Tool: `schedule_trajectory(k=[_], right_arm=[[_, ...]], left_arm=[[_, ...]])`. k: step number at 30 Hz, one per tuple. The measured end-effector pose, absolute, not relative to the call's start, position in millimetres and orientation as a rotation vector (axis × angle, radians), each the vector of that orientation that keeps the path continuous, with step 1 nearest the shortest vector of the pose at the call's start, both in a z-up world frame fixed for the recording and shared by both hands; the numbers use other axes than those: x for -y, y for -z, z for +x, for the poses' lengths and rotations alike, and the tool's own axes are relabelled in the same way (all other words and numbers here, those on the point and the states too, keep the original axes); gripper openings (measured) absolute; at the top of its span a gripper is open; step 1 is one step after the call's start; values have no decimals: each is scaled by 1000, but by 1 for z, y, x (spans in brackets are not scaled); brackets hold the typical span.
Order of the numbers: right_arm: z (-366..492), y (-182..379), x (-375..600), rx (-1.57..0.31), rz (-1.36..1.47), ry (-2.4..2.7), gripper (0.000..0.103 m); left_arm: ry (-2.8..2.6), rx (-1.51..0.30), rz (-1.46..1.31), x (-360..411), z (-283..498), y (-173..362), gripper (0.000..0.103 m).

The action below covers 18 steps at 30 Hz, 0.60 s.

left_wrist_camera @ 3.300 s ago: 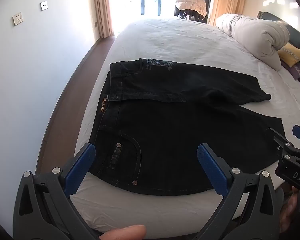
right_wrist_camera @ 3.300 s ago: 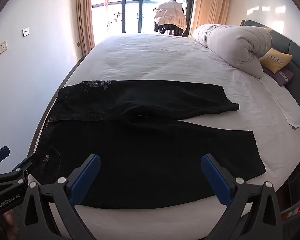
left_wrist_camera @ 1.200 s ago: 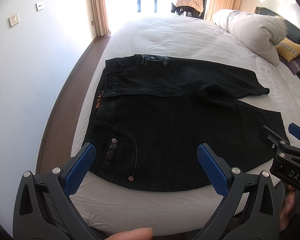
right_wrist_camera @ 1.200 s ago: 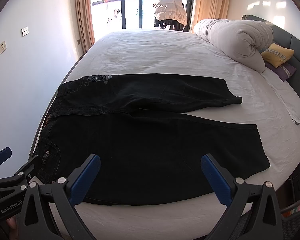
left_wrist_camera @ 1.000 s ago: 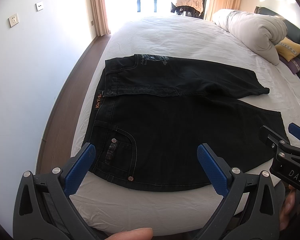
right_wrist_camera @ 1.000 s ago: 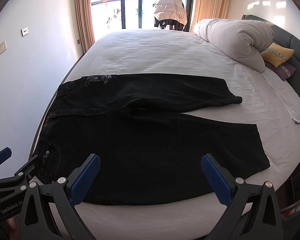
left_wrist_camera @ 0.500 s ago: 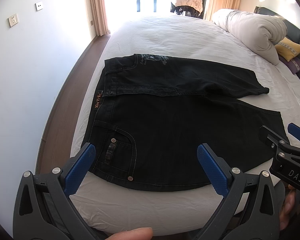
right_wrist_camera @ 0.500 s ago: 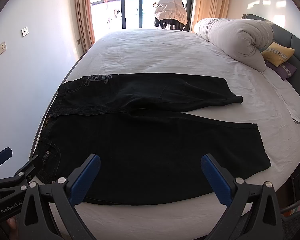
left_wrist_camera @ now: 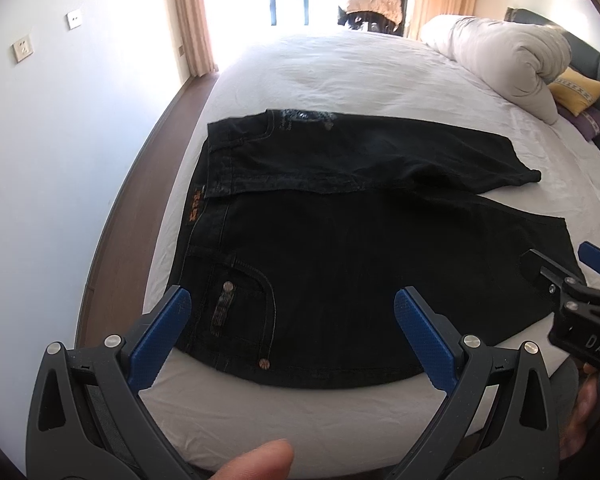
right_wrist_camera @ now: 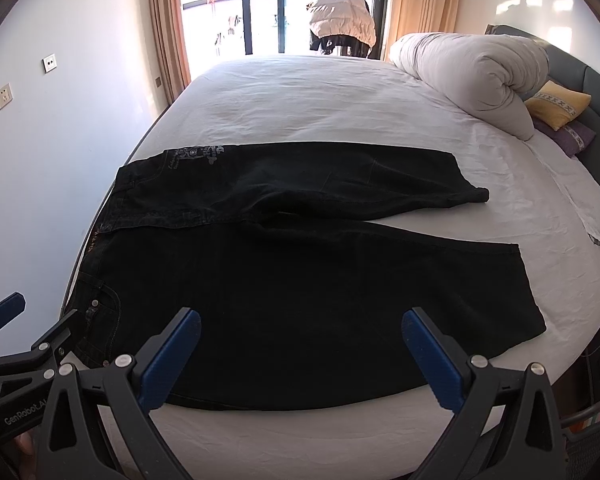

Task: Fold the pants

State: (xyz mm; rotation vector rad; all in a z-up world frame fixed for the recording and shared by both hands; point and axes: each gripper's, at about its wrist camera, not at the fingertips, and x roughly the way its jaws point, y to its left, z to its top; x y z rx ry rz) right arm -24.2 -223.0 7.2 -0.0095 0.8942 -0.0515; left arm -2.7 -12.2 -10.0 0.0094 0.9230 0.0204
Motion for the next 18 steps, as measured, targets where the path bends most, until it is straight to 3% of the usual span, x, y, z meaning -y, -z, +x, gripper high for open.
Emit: schedule_trajectory(k=[7,18], right_arm=[[-6,-7,246,-870,39,-53,103],[71,-2,286,-854,15,-247,99]], left_arm=[[84,-885,14,-12,52,5,103],[251,-935,292,-34,266,12,103]])
